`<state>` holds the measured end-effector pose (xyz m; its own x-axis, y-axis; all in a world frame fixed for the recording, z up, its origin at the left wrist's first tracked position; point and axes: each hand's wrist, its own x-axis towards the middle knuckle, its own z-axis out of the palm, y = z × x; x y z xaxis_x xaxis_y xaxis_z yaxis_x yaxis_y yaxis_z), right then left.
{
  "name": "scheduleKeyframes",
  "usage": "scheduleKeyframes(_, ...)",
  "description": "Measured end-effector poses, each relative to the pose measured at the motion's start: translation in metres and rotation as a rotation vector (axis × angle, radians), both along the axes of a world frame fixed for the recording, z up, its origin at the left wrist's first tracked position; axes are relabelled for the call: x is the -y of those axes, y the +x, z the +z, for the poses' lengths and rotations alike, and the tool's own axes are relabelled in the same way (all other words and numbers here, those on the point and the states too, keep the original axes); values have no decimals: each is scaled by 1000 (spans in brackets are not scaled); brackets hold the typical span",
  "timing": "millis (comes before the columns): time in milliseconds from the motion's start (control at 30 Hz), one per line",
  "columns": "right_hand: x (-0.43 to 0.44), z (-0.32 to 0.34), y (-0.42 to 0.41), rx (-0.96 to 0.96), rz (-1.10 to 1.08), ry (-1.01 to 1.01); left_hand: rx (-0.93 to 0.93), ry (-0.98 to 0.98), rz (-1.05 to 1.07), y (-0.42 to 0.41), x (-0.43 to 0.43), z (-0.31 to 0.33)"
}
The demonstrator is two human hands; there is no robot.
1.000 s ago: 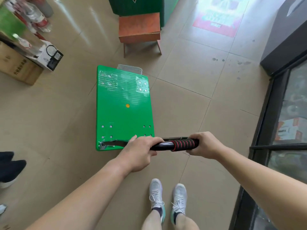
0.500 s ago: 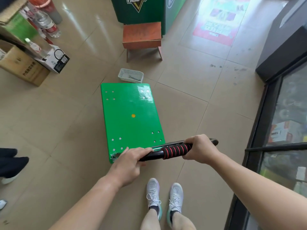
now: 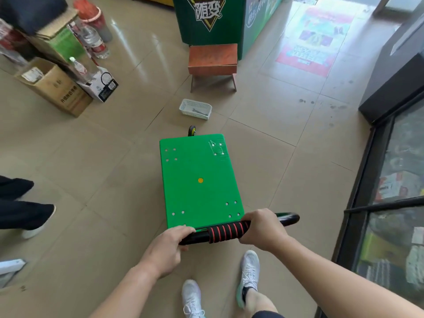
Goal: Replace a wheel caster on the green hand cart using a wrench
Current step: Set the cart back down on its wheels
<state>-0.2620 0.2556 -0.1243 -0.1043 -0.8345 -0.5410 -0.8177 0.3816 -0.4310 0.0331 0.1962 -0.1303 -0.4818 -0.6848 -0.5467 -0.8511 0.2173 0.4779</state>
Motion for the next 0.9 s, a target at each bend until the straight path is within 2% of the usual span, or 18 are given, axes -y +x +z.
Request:
scheduleKeyframes(267, -7, -4, 130, -143, 38, -9, 52, -27, 19, 98, -15, -12)
scheduleKeyframes(500, -27, -8, 223, -221, 45, 71, 117, 23, -93, 145, -30, -7)
scheduleKeyframes(600, -43, -10, 226, -188, 58, 5, 134, 5, -170, 143, -40, -4)
scheduleKeyframes(700, -54, -4, 206, -93, 104, 43, 149, -58, -266, 140, -46, -3)
scheduleKeyframes(900, -69, 1, 144, -111, 106, 39, 86, -91, -258, 141, -44, -9)
